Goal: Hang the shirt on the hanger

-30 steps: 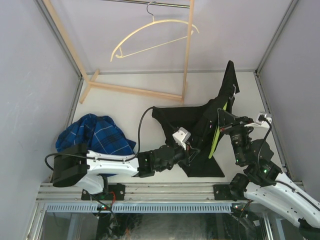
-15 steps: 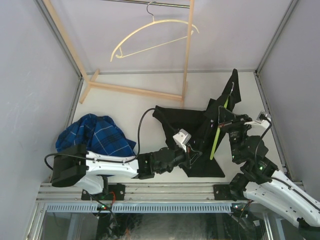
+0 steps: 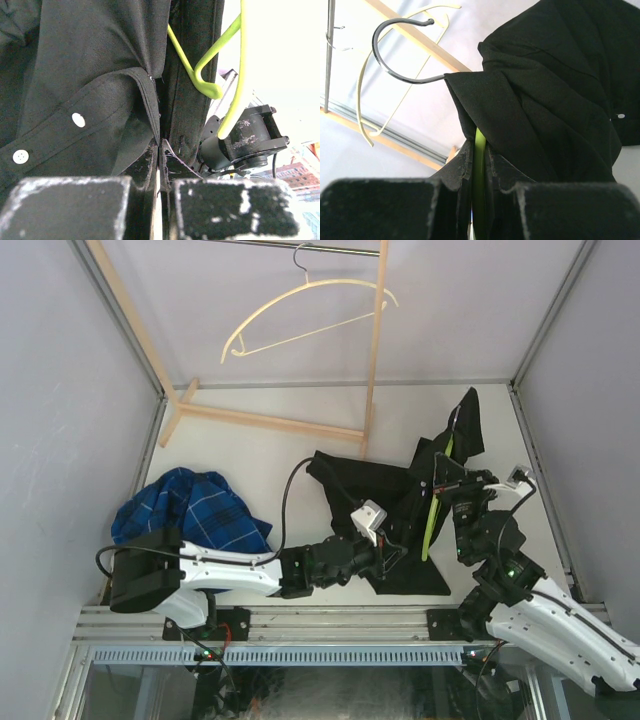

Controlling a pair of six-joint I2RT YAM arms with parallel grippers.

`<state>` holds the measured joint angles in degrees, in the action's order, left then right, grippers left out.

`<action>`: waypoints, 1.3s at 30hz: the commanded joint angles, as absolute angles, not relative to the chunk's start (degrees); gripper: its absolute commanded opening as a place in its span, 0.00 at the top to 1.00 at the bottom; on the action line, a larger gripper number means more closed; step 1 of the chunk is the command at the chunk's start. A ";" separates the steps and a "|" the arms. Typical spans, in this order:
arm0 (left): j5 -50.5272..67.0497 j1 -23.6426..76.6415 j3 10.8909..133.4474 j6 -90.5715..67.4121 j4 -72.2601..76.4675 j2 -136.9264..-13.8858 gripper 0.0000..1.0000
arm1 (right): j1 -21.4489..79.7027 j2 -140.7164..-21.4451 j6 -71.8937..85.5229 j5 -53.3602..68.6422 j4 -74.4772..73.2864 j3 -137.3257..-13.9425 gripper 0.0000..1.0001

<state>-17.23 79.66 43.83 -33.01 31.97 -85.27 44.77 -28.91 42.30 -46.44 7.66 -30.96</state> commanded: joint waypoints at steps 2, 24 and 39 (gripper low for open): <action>-13.42 81.56 44.34 -33.36 25.98 -85.22 0.97 | 43.21 -28.34 48.45 -49.58 18.71 -32.48 1.00; -10.17 80.99 42.01 -33.39 18.99 -72.47 0.44 | 42.98 -25.05 36.98 -39.86 22.12 -30.19 1.00; -24.81 69.46 64.36 -32.85 -7.50 -51.84 0.00 | 42.89 -13.88 19.50 -5.87 10.00 -28.18 1.00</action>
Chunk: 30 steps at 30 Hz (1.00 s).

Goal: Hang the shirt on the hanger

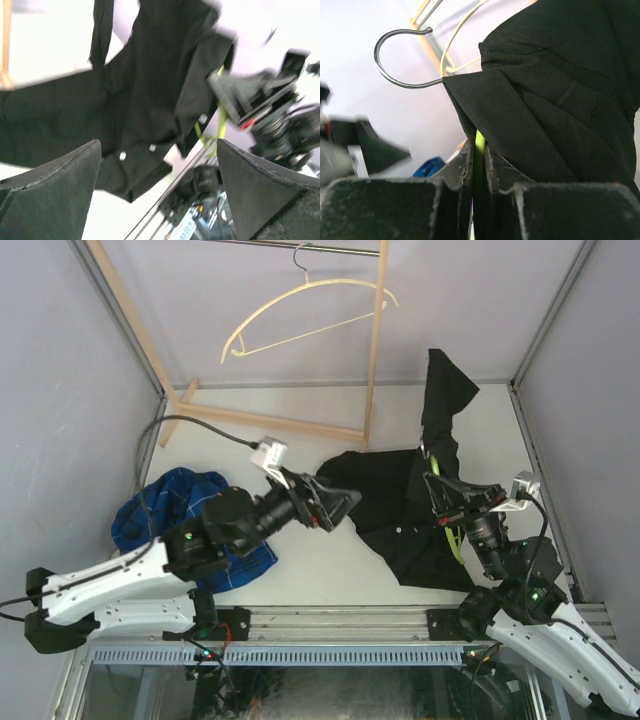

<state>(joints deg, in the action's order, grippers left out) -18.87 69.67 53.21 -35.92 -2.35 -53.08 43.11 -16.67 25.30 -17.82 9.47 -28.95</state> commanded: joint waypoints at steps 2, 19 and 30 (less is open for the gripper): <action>-26.50 69.51 69.82 -32.28 -8.26 -52.51 0.00 | 42.89 -12.23 19.50 -3.49 10.15 -27.05 1.00; -27.59 69.52 78.46 -27.78 4.41 -52.51 0.00 | 42.89 -6.00 27.69 14.59 6.95 -24.07 1.00; -28.34 69.61 80.05 -27.57 7.24 -54.54 0.04 | 43.51 -13.99 32.50 25.68 18.50 -24.08 1.00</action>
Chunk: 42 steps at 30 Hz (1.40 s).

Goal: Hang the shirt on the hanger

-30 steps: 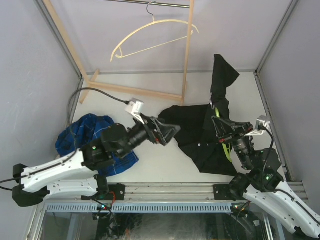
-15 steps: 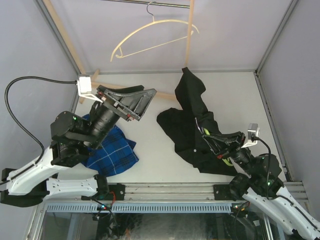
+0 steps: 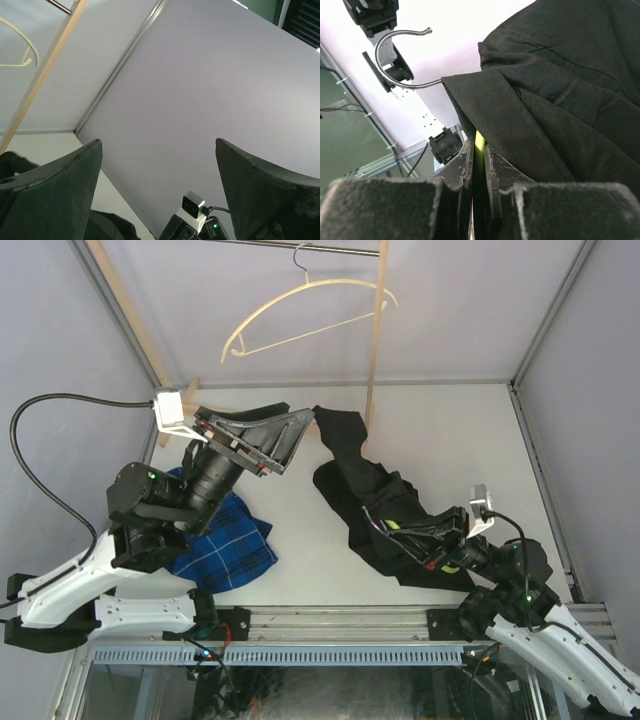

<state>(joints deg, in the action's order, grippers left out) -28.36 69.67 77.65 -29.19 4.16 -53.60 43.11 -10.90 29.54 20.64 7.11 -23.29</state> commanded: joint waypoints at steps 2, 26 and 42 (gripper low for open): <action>-28.05 69.86 79.38 -27.23 7.69 -54.82 0.04 | 44.17 -15.35 32.68 25.79 19.94 -24.14 1.00; -30.79 71.24 58.44 -17.11 -0.56 -42.69 0.02 | 49.47 -15.21 37.34 6.51 15.99 -23.64 1.00; -7.10 72.28 47.69 -25.27 9.86 -50.39 0.31 | 49.57 -19.24 43.34 5.33 24.35 -23.58 1.00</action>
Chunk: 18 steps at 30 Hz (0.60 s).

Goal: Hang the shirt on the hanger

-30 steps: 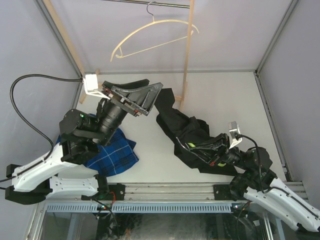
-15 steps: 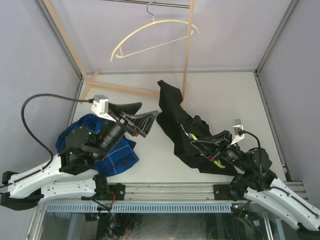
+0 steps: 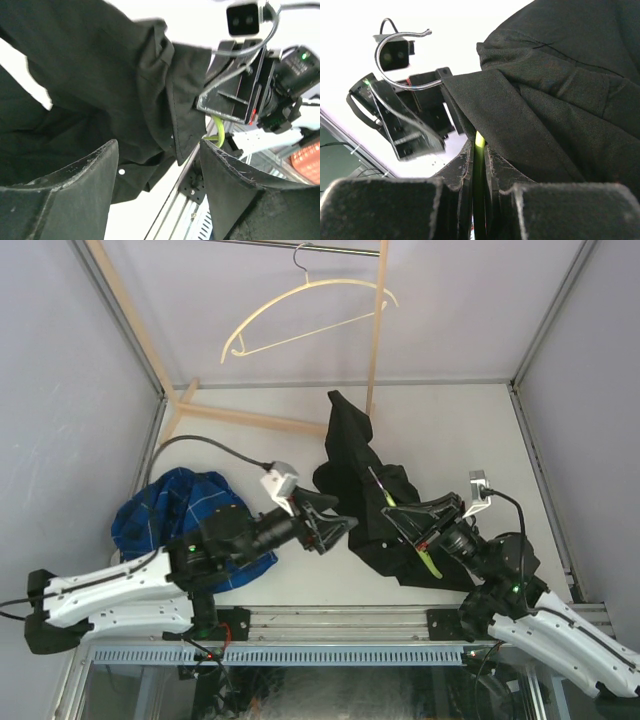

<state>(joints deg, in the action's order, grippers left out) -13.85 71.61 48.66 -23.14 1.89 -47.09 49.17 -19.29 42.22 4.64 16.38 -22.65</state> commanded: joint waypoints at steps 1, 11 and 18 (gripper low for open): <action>-6.94 72.25 47.84 -24.85 10.39 -50.87 0.32 | 49.55 -19.24 43.23 5.95 24.42 -23.60 1.00; -8.99 72.24 54.85 7.02 -10.55 -40.68 0.26 | 49.57 -17.56 40.21 14.48 15.70 -25.82 1.00; 1.85 72.19 58.42 19.45 -12.87 -34.55 0.24 | 49.57 -19.03 41.35 17.25 13.52 -26.24 1.00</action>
<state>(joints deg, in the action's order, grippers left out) -5.32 72.10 53.30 8.56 -11.35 -35.94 49.23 -18.46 41.95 14.31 11.40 -23.00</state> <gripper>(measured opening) 0.773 0.066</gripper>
